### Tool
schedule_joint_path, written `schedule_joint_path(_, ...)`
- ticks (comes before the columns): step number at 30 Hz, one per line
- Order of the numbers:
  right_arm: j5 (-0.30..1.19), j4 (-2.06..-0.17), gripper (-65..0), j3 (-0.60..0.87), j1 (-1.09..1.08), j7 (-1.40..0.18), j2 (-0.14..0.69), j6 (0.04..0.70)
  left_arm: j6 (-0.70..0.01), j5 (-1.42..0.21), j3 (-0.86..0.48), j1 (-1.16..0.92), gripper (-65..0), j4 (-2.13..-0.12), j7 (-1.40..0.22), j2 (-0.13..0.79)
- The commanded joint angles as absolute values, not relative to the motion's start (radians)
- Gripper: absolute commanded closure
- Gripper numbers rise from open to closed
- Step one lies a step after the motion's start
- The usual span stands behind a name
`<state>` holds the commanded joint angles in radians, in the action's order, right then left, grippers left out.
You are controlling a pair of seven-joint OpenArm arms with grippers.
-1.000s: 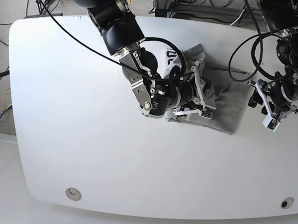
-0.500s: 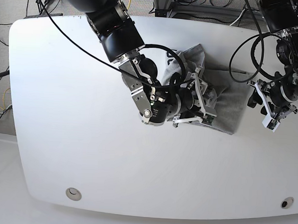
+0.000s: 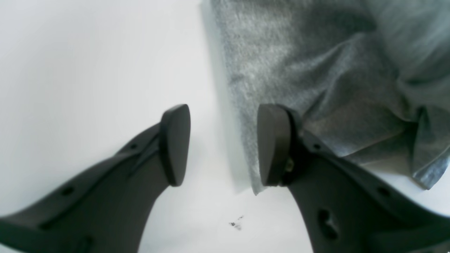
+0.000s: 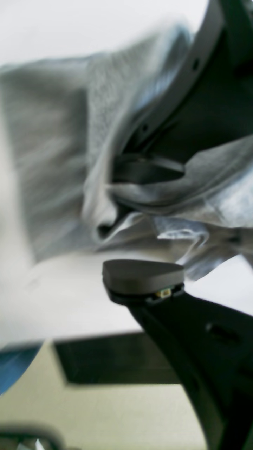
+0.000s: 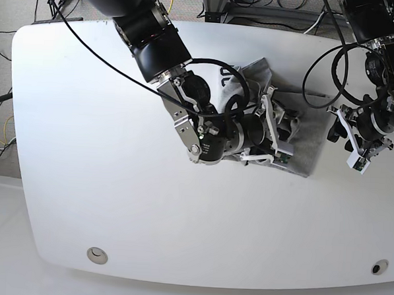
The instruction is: Fold the T-shirt properly
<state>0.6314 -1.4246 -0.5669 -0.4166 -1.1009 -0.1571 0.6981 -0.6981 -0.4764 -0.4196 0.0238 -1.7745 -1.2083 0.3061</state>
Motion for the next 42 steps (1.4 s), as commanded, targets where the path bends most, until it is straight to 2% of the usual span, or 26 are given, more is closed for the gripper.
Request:
schedule_joint_path(6,0.633,-1.422,-32.6,-0.642,-0.429,-1.049,-0.157,0.698,-0.698,-0.476,-0.423,0.025,-29.2,-1.774,-1.208,0.306)
schedule_joint_path(18,0.633,-1.422,-32.1,-0.641,-0.476,-0.99,-0.157,0.698,-0.698,-0.476,-0.466,0.025,-29.2,-1.774,-1.208,0.332)
schedule_joint_path(23,0.633,-1.423,-32.1,-0.564,-0.509,-1.012,-0.157,0.698,-0.698,-0.476,-0.464,0.024,-29.2,-1.774,-1.208,0.332)
schedule_joint_path(28,0.631,-1.429,-32.1,-0.483,-0.521,-1.047,-0.157,0.657,-0.698,-0.476,-0.463,0.022,-29.2,-1.774,-1.208,0.332)
schedule_joint_path(36,0.633,-1.435,-32.0,-0.437,-0.453,-1.115,-0.054,0.65,-0.698,-0.476,-0.463,0.021,-29.2,-1.774,-1.208,0.332)
schedule_joint_path(42,0.631,-1.534,-32.0,-0.438,-0.346,-1.116,-0.008,0.65,-0.698,-0.476,-0.461,0.013,-29.2,-1.774,-1.208,0.328)
